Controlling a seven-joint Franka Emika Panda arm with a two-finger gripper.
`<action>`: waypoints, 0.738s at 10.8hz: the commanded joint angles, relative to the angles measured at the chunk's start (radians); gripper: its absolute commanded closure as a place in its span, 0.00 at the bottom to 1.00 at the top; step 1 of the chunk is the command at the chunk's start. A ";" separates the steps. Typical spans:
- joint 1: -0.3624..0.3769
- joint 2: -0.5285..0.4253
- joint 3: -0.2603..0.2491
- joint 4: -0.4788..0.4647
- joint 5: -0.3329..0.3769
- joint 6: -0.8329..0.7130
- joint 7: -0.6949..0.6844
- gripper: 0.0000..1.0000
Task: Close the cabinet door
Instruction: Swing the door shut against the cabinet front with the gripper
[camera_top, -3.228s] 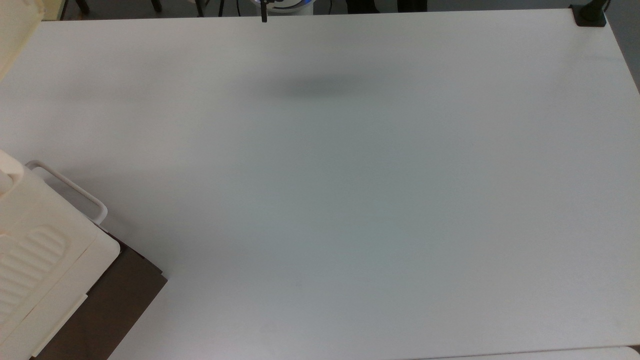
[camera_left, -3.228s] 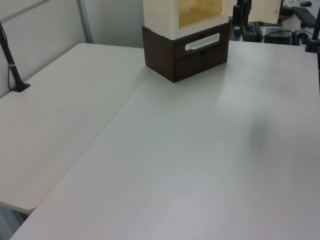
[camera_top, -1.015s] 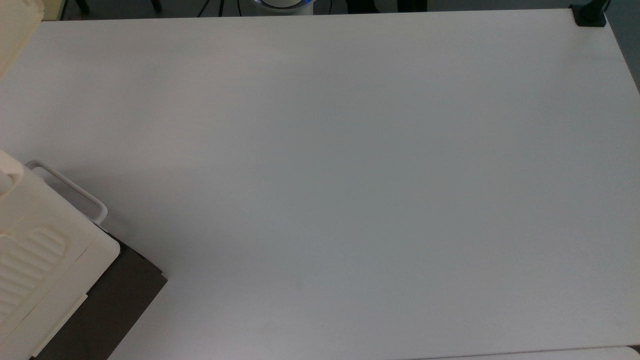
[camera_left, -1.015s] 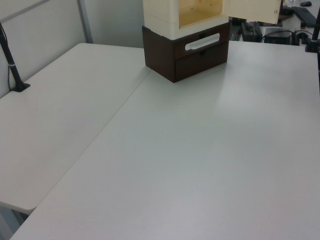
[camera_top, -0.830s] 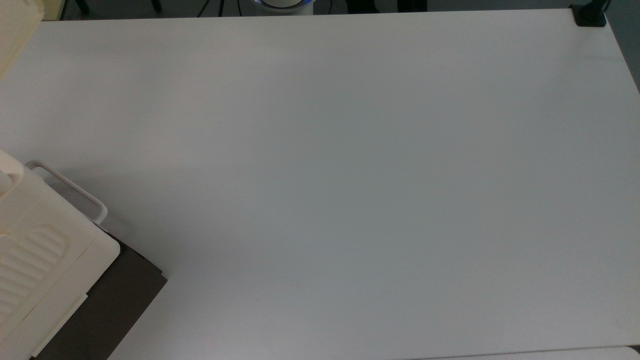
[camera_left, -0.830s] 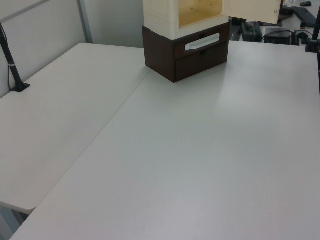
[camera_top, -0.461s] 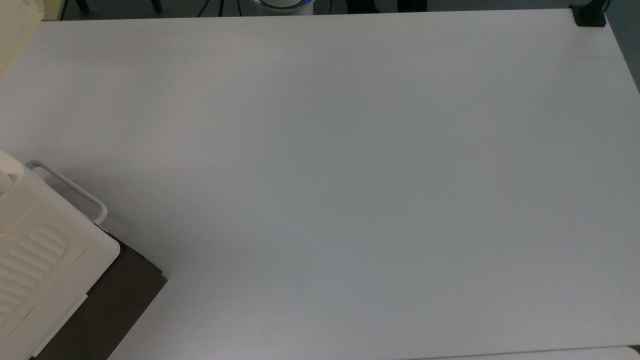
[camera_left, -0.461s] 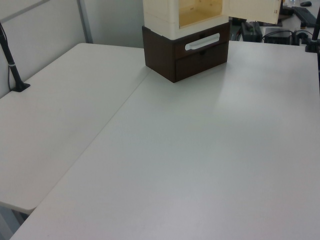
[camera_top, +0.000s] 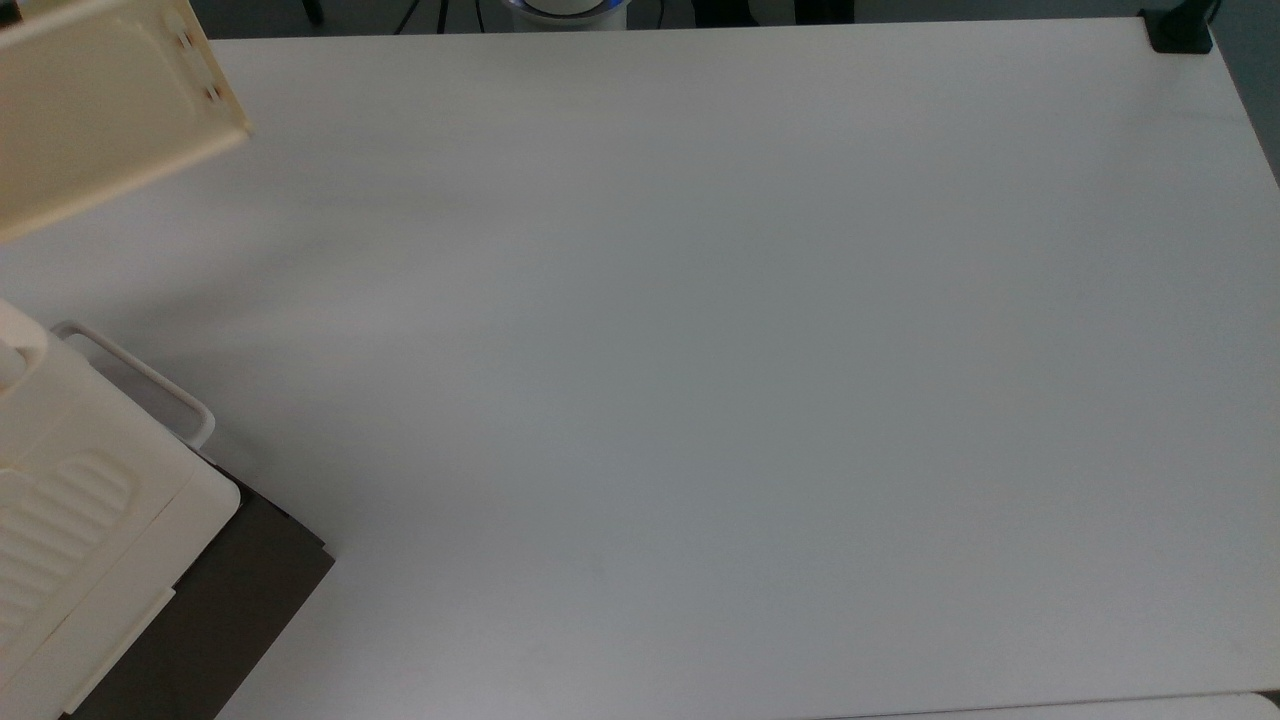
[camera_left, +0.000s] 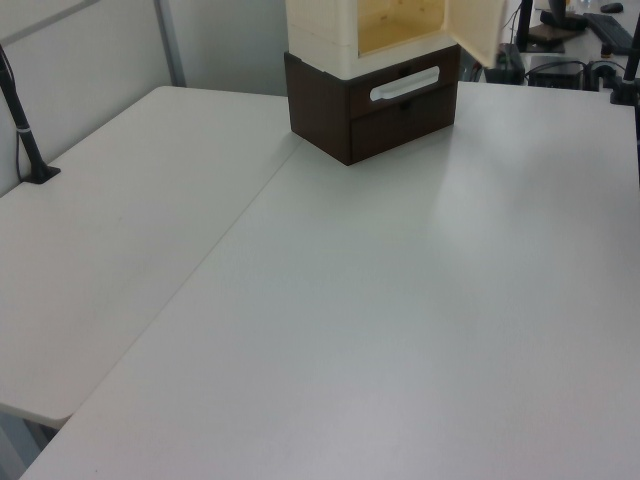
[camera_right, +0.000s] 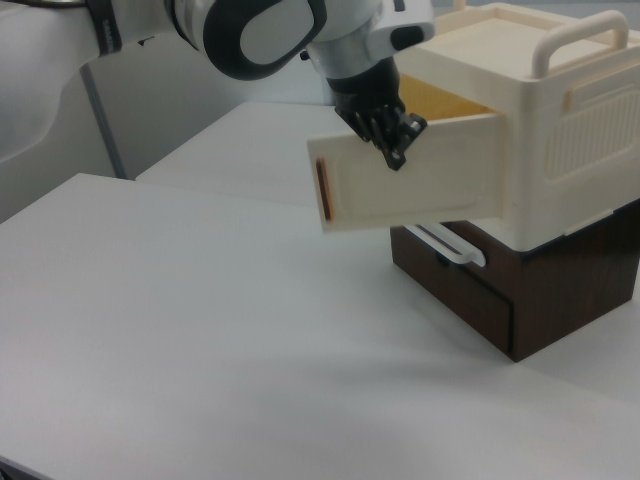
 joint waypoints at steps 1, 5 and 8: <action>0.017 0.033 0.019 -0.009 0.050 0.173 0.147 1.00; 0.017 0.094 0.071 -0.007 0.074 0.351 0.181 1.00; 0.034 0.145 0.094 -0.004 0.093 0.463 0.182 1.00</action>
